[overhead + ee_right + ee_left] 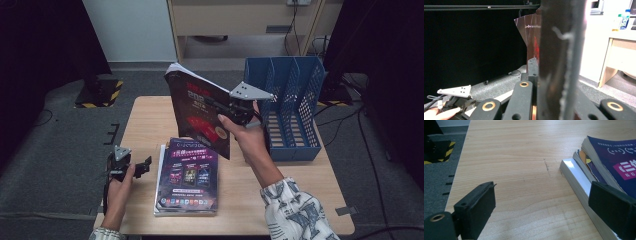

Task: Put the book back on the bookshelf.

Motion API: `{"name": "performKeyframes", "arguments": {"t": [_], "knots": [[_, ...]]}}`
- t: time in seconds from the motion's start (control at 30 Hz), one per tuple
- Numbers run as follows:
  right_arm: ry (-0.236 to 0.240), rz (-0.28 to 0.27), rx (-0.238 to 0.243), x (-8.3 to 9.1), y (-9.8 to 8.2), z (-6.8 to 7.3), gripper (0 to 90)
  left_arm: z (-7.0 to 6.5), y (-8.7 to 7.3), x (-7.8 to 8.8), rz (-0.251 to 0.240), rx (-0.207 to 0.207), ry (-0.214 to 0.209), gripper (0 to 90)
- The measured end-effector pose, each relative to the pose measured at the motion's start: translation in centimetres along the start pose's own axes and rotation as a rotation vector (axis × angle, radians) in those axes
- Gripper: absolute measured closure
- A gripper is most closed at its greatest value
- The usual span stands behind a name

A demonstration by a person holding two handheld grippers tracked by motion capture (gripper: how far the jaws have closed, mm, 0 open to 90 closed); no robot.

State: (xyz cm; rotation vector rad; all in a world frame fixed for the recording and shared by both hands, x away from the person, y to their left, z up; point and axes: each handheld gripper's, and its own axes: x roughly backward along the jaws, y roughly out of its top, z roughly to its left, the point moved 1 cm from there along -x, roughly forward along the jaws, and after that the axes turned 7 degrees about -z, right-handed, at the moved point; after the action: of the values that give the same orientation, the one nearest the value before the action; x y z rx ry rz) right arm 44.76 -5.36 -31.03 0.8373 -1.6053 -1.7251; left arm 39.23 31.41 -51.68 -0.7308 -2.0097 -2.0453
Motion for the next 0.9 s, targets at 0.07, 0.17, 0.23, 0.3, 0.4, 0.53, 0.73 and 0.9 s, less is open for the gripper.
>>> {"name": "performKeyframes", "arguments": {"t": [0.07, 0.17, 0.23, 0.3, 0.4, 0.53, 0.73, 0.9], "knots": [[-0.001, 0.002, 0.000, 0.0, 0.1, 0.0, 86.2, 0.0, -0.1, -0.1, 0.012, -0.003, 0.005, 7.0], [-0.006, 0.002, -0.005, 0.1, 0.1, -0.2, 86.2, 0.1, -0.3, -0.2, 0.034, -0.001, 0.013, 7.0], [-0.010, 0.000, -0.011, 0.1, 0.1, -0.3, 86.2, 0.2, -0.4, -0.3, 0.042, -0.001, 0.021, 7.0], [-0.013, 0.001, -0.010, 0.2, 0.2, -0.5, 86.2, 0.2, -0.4, -0.3, 0.043, 0.002, 0.022, 7.0], [-0.018, 0.002, -0.015, 0.2, 0.2, -0.6, 86.2, 0.2, -0.5, -0.3, 0.045, 0.000, 0.022, 7.0], [-0.022, -0.001, -0.020, 0.4, 0.3, -0.8, 86.2, 0.2, -0.6, -0.4, 0.056, -0.002, 0.030, 7.0], [-0.027, 0.000, -0.024, 0.4, 0.2, -1.0, 86.2, 0.6, -1.0, -0.6, 0.100, -0.008, 0.053, 7.0], [-0.029, -0.002, -0.025, 0.6, 0.4, -1.1, 86.2, 0.6, -1.4, -1.0, 0.134, -0.010, 0.045, 7.0]]}}
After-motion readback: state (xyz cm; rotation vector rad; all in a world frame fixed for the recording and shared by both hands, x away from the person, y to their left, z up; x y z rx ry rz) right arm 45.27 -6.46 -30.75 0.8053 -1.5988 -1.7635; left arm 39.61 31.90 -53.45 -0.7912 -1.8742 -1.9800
